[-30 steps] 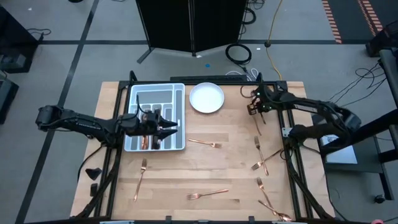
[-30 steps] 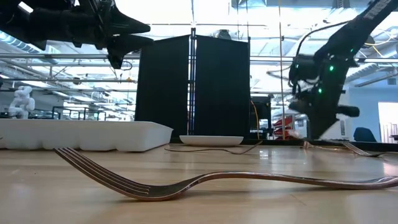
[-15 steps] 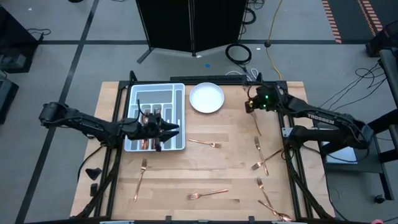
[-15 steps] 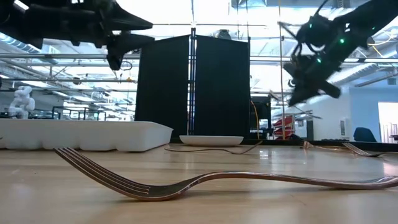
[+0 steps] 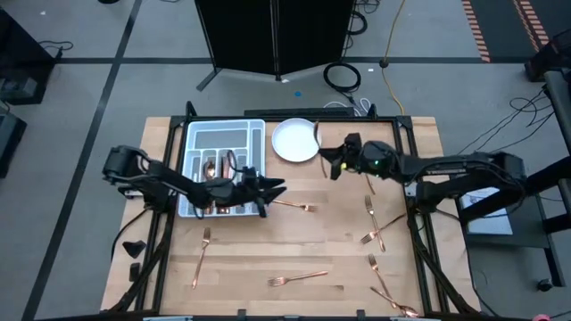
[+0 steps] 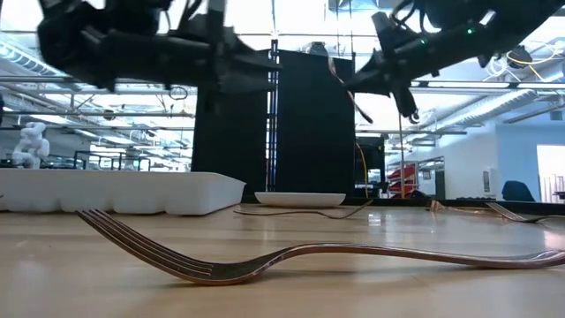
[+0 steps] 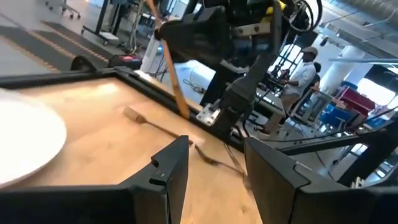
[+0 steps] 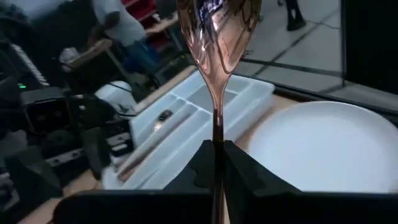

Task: Sort silverware
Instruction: Put the spoon on the silverware tray

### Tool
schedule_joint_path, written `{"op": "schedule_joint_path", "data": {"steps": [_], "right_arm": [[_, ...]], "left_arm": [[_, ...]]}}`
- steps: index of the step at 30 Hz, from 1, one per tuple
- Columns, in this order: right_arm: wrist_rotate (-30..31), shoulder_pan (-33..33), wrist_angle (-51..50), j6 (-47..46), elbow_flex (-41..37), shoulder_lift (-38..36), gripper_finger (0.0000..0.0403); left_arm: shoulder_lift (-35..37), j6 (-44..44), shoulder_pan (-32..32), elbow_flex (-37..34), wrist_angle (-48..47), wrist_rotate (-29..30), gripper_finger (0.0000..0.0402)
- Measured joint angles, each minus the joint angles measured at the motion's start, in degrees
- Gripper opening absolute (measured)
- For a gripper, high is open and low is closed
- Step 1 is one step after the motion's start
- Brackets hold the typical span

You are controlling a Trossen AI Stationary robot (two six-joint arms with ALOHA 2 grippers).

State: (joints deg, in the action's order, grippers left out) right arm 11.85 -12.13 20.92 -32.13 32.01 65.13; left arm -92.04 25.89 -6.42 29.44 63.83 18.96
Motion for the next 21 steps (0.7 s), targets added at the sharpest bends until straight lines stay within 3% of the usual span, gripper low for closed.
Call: {"op": "schedule_joint_path", "data": {"steps": [6, 10, 13, 21], "right_arm": [[8.82, 6.76, 9.59, -0.46, 0.0, 7.06, 0.0002], [9.3, 9.87, 19.45, -0.19, 0.0, 11.23, 0.0002], [9.33, 11.14, 24.01, -0.01, 0.04, 13.33, 0.0002], [11.75, 13.74, 28.41, 0.19, 0.07, 16.54, 0.0001]], "left_arm": [[-3.74, -5.42, 0.0, 8.21, -4.11, 1.14, 0.0151], [-4.14, -5.39, 0.17, 12.93, -14.84, 6.52, 0.0151], [-4.21, -5.36, 0.46, 15.36, -19.76, 6.8, 0.0151], [-4.21, -5.22, 1.76, 16.92, -20.44, 7.5, 0.0151]]}}
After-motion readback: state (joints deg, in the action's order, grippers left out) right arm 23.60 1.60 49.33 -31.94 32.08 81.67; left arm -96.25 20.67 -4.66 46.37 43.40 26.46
